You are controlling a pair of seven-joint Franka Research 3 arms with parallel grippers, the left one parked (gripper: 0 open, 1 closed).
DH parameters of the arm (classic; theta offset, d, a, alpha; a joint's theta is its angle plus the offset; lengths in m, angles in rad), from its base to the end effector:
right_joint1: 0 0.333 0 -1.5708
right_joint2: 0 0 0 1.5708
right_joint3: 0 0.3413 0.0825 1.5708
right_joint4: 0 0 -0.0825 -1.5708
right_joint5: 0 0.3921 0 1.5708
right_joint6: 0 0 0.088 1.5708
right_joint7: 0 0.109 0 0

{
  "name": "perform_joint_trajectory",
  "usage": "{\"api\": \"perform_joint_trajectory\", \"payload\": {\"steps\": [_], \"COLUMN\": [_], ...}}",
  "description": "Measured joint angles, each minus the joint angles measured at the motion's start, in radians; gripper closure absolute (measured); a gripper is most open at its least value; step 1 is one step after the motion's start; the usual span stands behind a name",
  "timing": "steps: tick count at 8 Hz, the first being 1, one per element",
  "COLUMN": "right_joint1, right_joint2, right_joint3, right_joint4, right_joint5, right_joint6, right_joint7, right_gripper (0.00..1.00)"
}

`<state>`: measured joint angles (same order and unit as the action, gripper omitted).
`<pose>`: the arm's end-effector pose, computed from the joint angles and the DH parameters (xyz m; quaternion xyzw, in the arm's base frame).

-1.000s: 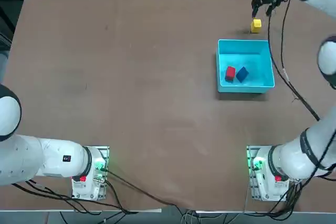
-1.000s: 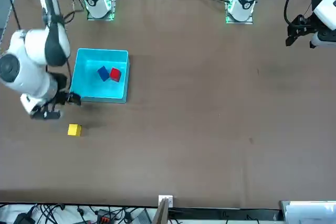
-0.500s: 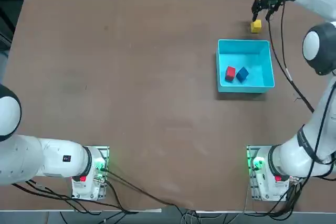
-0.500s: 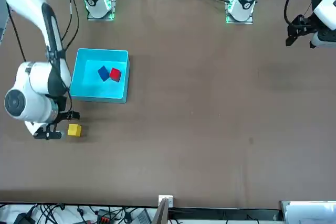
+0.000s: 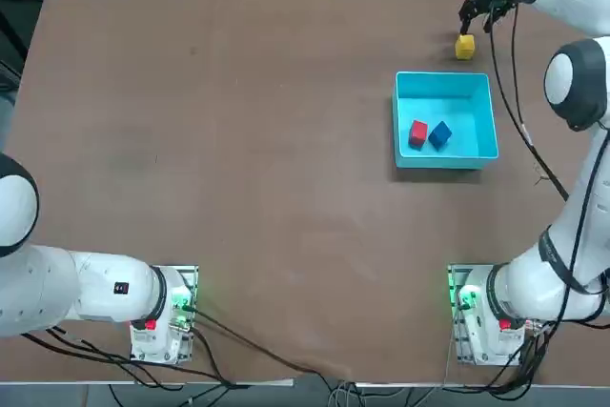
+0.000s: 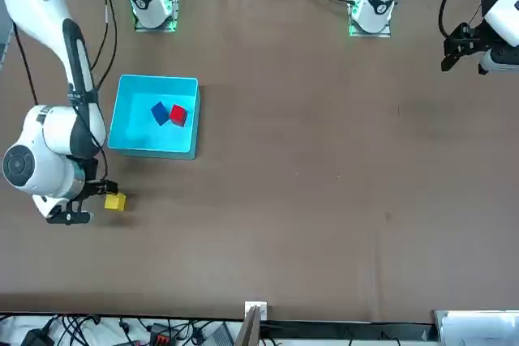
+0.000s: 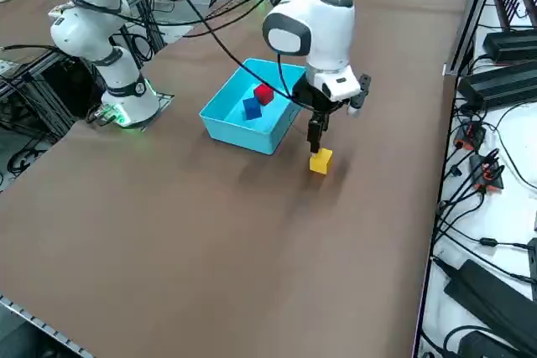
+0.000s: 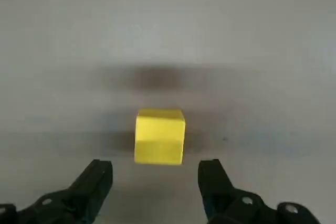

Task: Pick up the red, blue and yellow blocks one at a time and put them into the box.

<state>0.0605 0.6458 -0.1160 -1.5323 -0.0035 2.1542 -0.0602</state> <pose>0.7254 -0.0265 0.2913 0.9992 0.0146 -0.0120 0.0358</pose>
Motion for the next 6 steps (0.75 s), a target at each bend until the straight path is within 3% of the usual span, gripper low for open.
{"api": "perform_joint_trajectory", "payload": {"steps": [6], "right_joint1": [0.000], "right_joint2": [0.071], "right_joint3": [0.001], "right_joint4": [0.001], "right_joint5": [0.000], "right_joint6": [0.099], "right_joint7": [-0.002], "right_gripper": [0.01]}}
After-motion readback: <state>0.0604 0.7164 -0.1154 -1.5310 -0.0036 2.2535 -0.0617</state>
